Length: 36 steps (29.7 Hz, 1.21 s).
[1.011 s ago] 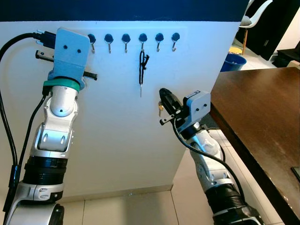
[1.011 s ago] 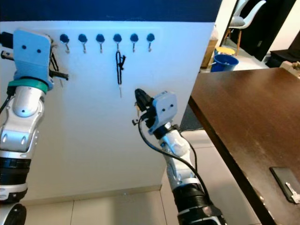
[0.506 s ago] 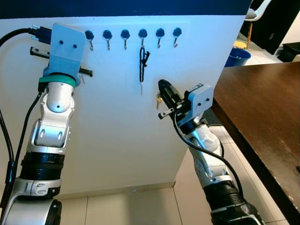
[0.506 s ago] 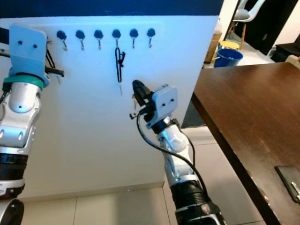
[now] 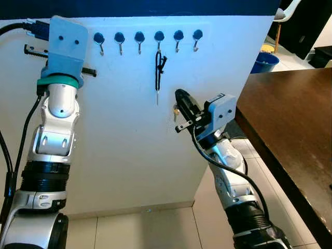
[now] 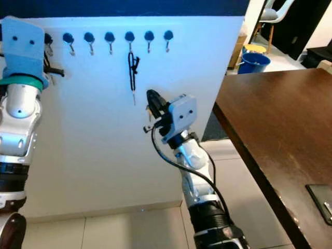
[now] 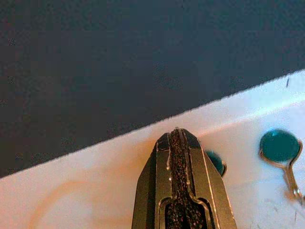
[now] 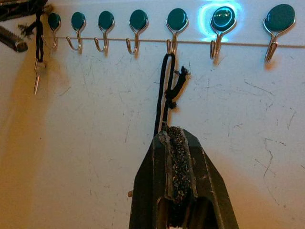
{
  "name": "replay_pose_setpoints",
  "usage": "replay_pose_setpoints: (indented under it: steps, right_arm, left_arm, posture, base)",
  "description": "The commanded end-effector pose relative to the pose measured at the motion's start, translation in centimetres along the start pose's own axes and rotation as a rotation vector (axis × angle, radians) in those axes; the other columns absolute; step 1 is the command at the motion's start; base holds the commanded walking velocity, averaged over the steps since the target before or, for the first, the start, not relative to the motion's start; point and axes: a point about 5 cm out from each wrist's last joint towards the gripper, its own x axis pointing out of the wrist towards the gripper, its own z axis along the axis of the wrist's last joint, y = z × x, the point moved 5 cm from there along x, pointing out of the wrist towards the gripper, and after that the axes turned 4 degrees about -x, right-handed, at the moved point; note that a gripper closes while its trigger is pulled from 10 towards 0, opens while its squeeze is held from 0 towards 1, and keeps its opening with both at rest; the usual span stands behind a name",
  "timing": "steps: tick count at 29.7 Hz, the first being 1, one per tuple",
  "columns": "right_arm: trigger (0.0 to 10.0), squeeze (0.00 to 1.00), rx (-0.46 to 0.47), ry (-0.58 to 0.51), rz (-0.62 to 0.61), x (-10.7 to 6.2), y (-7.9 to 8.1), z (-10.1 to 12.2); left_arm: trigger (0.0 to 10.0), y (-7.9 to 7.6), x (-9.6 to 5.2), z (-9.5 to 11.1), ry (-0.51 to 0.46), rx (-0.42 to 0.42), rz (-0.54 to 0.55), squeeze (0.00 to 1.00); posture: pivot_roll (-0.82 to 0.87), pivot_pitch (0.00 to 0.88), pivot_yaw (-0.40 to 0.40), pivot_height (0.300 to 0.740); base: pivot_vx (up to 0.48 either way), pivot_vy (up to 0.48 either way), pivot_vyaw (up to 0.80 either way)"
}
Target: Hang keys on a hook
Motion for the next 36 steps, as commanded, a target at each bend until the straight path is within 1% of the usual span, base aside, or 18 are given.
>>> replay_pose_setpoints:
  steps: [1,10,15,17,25,27,36]
  right_arm:
    - [10.0,0.0,0.006,0.009,0.012,-0.22,0.5,-0.23]
    - [10.0,0.0,0.005,0.013,0.011,-0.28,0.43,-0.32]
    - [10.0,0.0,0.004,0.015,0.011,-0.3,0.37,-0.39]
    - [10.0,0.0,0.004,0.016,0.011,-0.3,0.36,-0.4]
    - [10.0,0.0,0.003,0.017,0.013,-0.28,0.36,-0.42]
    - [10.0,0.0,0.002,0.017,0.013,-0.26,0.34,-0.45]
    - [10.0,0.0,0.002,0.018,0.012,-0.23,0.38,-0.48]
  left_arm:
    - [10.0,0.2,0.03,0.34,-0.015,-0.009,0.004,0.0]
    - [10.0,0.21,-0.23,0.77,-0.032,-0.008,-0.003,0.0]
    - [10.0,0.5,-0.78,0.1,-0.018,0.01,0.001,0.0]
    - [10.0,0.56,-0.85,0.13,-0.02,0.01,0.001,0.0]
    - [10.0,0.4,-0.86,0.48,-0.03,0.001,-0.009,0.0]
    - [10.0,0.1,-0.88,0.71,-0.036,-0.006,-0.02,0.0]
    - [10.0,-0.27,-0.61,1.01,-0.044,-0.016,-0.028,0.0]
  posture:
    - [0.13,0.112,0.107,0.74]
    - [0.13,0.112,0.106,0.74]
    - [0.13,0.107,0.102,0.74]
    - [0.13,0.103,0.099,0.74]
    - [0.13,0.101,0.098,0.74]
    - [0.13,0.099,0.098,0.74]
    - [0.13,0.097,0.102,0.74]
  base:
    - [0.0,0.0,0.0]
    - [0.0,0.0,0.0]
    - [0.0,0.0,0.0]
    - [0.0,0.0,0.0]
    - [0.0,0.0,0.0]
    - [0.0,0.0,0.0]
    - [0.0,0.0,0.0]
